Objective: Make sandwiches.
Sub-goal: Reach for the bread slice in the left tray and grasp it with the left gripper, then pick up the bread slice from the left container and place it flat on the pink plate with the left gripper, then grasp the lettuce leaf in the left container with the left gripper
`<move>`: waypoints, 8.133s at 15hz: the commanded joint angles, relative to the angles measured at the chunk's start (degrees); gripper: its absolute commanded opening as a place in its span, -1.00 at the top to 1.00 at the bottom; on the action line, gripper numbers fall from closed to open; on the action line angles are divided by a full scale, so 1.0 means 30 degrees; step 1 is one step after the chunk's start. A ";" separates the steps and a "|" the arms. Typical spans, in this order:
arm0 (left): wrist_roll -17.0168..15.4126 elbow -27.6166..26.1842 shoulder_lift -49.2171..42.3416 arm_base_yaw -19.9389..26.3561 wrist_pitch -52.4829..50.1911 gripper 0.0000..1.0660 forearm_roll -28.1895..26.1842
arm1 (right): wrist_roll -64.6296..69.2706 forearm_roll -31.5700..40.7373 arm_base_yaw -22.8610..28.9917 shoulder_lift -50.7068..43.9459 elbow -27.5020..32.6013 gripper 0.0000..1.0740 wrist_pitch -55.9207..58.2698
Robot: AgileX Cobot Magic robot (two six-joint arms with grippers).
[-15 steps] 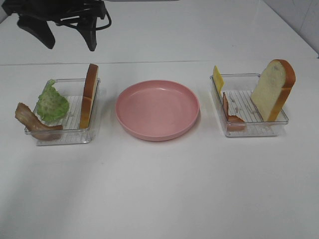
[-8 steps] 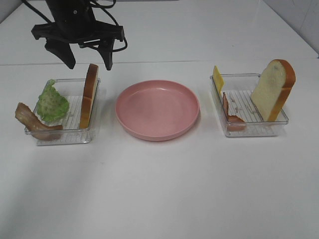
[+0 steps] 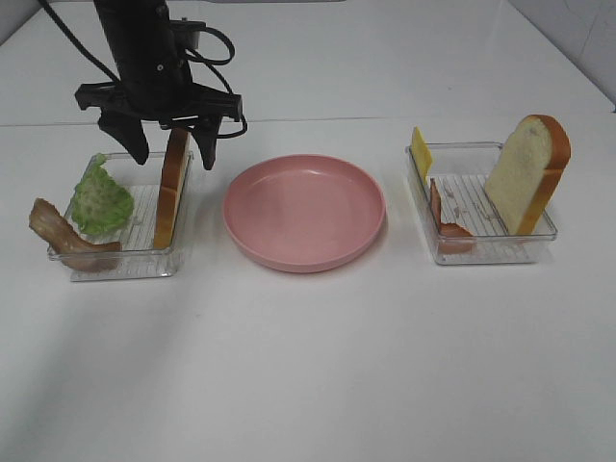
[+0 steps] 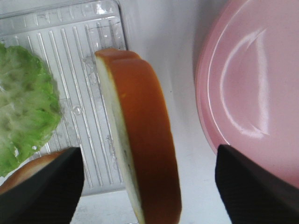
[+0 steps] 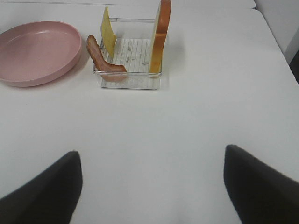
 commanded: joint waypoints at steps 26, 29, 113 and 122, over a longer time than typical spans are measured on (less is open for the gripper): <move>0.7926 -0.0497 -0.1872 0.2597 -0.1662 1.00 -1.3579 | -0.0153 0.0038 0.0019 -0.0248 -0.0019 -0.45 -0.0229; 0.9015 -0.0497 0.0554 0.2540 -0.1833 1.00 -1.7456 | -0.0153 0.0038 0.0019 -0.0248 -0.0019 -0.45 -0.0229; 0.2693 0.0783 0.1280 0.3476 0.1337 0.84 0.3094 | -0.0153 0.0038 0.0019 -0.0248 -0.0019 -0.45 -0.0229; 0.2922 -0.0325 -0.0611 0.3476 0.1318 1.00 0.2292 | -0.0153 0.0038 0.0019 -0.0248 -0.0019 -0.45 -0.0229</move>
